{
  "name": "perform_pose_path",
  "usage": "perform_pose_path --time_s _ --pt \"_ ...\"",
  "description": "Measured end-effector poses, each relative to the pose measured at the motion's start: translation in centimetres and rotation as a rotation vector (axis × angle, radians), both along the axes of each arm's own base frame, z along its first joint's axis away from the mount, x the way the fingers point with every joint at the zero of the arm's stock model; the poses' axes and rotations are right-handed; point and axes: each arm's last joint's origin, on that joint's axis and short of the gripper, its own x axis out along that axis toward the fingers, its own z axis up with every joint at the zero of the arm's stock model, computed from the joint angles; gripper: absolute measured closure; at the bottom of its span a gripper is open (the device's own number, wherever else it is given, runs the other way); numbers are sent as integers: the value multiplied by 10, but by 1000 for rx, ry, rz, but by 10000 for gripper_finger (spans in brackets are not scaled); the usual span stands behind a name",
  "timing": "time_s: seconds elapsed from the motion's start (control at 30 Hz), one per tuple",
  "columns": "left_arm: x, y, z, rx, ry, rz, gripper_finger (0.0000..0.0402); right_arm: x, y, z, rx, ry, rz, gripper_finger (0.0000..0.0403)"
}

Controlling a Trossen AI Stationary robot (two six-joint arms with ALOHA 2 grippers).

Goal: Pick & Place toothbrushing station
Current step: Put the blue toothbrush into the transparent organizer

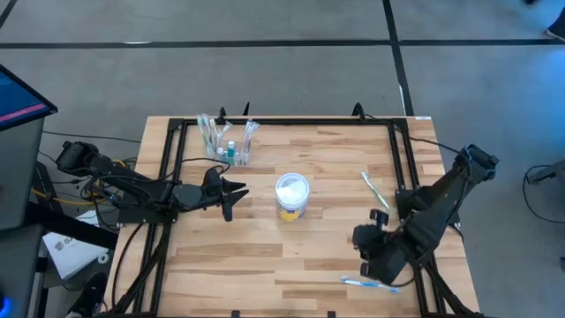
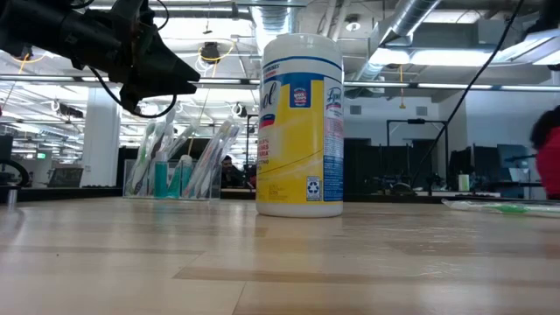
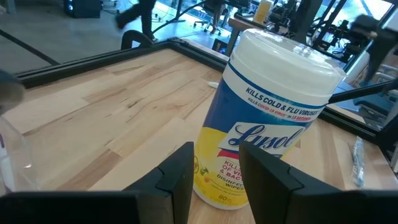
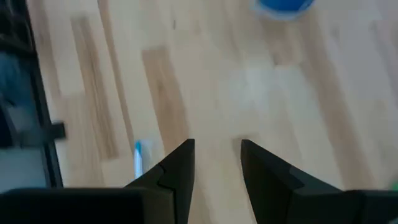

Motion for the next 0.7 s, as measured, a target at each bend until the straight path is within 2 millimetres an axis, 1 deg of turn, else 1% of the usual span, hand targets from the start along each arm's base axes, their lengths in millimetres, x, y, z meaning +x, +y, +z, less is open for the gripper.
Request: perform_pose_path --time_s 0.13,0.33,0.5,0.7 --pt "0 0 0 0 0 0 279 2 17 -20 6 111 31 282" --pt "0 0 0 0 0 0 279 1 37 -44 53 264 20 282" --pt "0 0 0 0 0 0 279 -6 54 -61 82 354 -4 282" --pt "0 0 0 -5 0 -14 279 -18 75 -75 120 398 -37 282"
